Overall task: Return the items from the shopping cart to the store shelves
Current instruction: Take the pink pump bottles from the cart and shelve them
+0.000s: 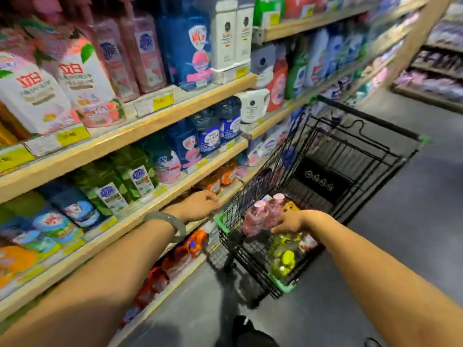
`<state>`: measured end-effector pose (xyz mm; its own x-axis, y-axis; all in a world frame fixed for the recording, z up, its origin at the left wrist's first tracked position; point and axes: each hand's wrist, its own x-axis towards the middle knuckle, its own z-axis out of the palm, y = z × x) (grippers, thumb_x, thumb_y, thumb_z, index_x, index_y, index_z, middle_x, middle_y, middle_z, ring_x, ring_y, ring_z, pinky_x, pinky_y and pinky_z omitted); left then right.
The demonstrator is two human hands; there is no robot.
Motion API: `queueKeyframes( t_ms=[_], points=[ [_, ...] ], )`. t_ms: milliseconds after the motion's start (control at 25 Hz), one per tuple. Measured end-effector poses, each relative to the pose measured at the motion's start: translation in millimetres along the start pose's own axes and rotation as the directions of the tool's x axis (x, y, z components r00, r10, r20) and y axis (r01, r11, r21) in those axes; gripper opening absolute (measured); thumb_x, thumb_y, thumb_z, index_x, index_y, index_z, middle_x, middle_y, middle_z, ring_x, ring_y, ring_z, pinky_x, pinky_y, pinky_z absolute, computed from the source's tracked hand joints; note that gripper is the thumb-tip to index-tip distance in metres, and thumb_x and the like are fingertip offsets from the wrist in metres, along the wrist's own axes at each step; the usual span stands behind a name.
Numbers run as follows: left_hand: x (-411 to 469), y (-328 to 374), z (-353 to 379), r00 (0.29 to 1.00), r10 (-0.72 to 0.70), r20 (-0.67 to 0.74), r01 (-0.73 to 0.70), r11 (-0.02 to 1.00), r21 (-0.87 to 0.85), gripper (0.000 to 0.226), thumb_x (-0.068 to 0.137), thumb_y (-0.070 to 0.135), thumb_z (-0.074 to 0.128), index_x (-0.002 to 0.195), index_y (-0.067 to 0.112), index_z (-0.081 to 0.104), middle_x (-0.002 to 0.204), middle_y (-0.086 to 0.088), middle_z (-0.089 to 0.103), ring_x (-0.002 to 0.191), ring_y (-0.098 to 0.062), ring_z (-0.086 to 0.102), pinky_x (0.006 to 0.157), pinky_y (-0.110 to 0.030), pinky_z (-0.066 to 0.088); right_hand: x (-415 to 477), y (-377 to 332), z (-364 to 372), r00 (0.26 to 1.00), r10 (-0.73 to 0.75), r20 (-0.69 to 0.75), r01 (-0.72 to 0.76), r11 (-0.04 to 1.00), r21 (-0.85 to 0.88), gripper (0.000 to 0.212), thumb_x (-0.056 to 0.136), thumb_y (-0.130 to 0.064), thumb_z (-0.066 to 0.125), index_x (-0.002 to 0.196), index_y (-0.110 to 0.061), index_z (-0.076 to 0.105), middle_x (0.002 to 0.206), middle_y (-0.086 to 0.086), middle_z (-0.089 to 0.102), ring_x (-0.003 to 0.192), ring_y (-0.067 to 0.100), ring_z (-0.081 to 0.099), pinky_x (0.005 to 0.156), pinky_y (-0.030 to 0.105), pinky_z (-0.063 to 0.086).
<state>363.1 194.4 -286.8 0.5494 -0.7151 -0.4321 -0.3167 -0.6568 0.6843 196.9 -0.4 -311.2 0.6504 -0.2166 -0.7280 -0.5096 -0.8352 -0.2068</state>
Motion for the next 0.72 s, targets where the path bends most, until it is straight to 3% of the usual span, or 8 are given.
queueKeyframes(
  t_ms=[80,160,240,320,440,600,720],
  points=[
    [15,17,20,0.987,0.033,0.156,-0.056,0.987,0.15,0.011,0.095,0.02,0.049,0.086,0.014,0.049,0.082,-0.008,0.05,0.075,-0.018,0.046,0.067,-0.029,0.037,-17,32,6,0.996,0.044,-0.078,-0.036,0.994,0.106,0.025,0.099,-0.024,0.048,0.096,-0.004,0.063,0.086,0.004,0.051,0.083,0.016,0.051,0.072,0.02,0.044],
    [29,35,34,0.978,0.072,0.197,-0.118,0.964,0.236,0.018,0.094,0.027,0.049,0.079,0.017,0.05,0.083,-0.005,0.053,0.076,-0.018,0.047,0.071,-0.034,0.039,-27,58,1,0.978,0.119,-0.169,-0.078,0.97,0.232,0.021,0.097,-0.023,0.051,0.089,-0.007,0.061,0.074,0.002,0.052,0.071,0.014,0.055,0.056,0.018,0.049],
    [41,49,44,0.973,0.068,0.221,-0.121,0.964,0.237,0.021,0.094,0.036,0.05,0.076,0.026,0.054,0.08,0.0,0.058,0.071,-0.017,0.051,0.07,-0.033,0.045,-26,80,-3,0.961,0.155,-0.228,-0.099,0.966,0.238,0.027,0.096,-0.026,0.051,0.094,-0.002,0.064,0.068,0.002,0.053,0.054,0.009,0.053,0.045,0.016,0.041],
    [55,60,54,0.955,0.042,0.293,-0.118,0.962,0.248,0.026,0.095,0.04,0.048,0.078,0.021,0.054,0.079,-0.001,0.053,0.068,-0.019,0.045,0.061,-0.029,0.038,-18,101,-4,0.964,0.16,-0.213,-0.109,0.966,0.233,0.03,0.095,-0.033,0.052,0.099,-0.006,0.065,0.077,0.005,0.059,0.061,0.015,0.055,0.058,0.026,0.046],
    [89,69,70,0.948,-0.032,0.316,-0.047,0.97,0.237,0.022,0.096,0.039,0.046,0.089,0.019,0.049,0.089,-0.005,0.049,0.079,-0.018,0.044,0.064,-0.03,0.035,7,137,-8,0.989,0.107,-0.106,-0.09,0.985,0.148,0.034,0.094,-0.035,0.052,0.11,-0.007,0.063,0.101,0.012,0.066,0.082,0.025,0.063,0.079,0.037,0.052],
    [137,71,91,0.974,-0.144,0.174,0.127,0.987,0.103,0.023,0.096,0.033,0.048,0.089,0.013,0.055,0.09,-0.009,0.06,0.078,-0.023,0.052,0.061,-0.029,0.039,43,185,-44,0.998,0.065,-0.022,-0.065,0.998,0.011,0.04,0.095,-0.035,0.051,0.116,-0.004,0.063,0.112,0.016,0.065,0.1,0.03,0.061,0.082,0.034,0.047],
    [170,71,116,0.965,-0.232,0.126,0.242,0.968,-0.071,0.028,0.095,0.032,0.05,0.072,0.018,0.057,0.078,-0.006,0.055,0.072,-0.021,0.047,0.055,-0.025,0.035,81,228,-79,0.996,0.055,-0.066,-0.058,0.997,-0.045,0.038,0.096,-0.034,0.049,0.114,-0.004,0.062,0.12,0.018,0.063,0.111,0.033,0.057,0.09,0.035,0.045]
  ],
)
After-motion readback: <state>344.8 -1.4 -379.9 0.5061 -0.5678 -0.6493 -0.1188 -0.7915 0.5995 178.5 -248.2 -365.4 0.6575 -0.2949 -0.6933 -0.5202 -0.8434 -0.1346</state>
